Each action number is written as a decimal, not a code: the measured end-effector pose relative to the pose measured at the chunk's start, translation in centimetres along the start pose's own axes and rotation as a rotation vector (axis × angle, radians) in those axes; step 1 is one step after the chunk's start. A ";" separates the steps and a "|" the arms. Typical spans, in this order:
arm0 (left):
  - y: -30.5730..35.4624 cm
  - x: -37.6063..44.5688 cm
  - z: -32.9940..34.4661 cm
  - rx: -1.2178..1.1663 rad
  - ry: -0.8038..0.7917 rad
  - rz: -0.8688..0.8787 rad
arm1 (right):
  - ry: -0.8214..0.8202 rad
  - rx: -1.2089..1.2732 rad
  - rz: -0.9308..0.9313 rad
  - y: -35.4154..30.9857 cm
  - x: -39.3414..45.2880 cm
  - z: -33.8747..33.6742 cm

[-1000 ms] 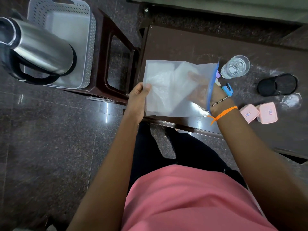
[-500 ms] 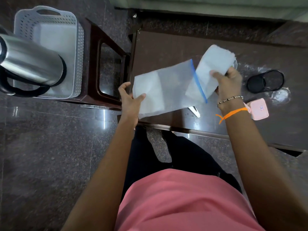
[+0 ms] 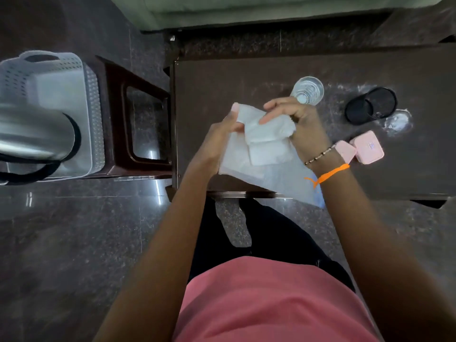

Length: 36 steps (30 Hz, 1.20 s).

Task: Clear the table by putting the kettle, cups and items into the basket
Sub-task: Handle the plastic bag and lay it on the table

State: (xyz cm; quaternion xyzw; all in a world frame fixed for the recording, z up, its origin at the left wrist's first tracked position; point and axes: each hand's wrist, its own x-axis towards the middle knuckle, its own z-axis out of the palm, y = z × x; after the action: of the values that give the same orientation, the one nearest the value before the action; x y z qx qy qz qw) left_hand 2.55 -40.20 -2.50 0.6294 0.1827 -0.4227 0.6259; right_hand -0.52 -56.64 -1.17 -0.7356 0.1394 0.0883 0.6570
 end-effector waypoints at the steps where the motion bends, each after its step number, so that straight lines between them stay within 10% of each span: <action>1: 0.2 0.2 0.4 0.031 0.008 0.013 | 0.014 -0.023 0.004 0.2 0.0 -0.1; 9: 0.8 1.8 4.3 0.092 0.187 0.069 | 0.265 0.392 0.396 2.6 0.3 -2.5; 16: 0.2 4.5 7.6 0.168 0.121 0.050 | 0.498 0.273 0.408 6.3 0.0 -6.0; 28: -0.6 7.7 9.5 0.235 -0.019 0.065 | 1.004 -0.442 0.370 11.5 3.9 -19.0; 36: -1.7 7.9 8.8 0.185 -0.051 0.050 | 0.789 -0.828 0.578 13.8 8.0 -21.7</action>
State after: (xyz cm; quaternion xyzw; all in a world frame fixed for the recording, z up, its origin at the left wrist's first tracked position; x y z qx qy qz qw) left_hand 3.14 -50.63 -8.31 0.6779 0.1112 -0.4378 0.5801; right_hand 1.45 -80.25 -14.07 -0.8384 0.5178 0.0310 0.1675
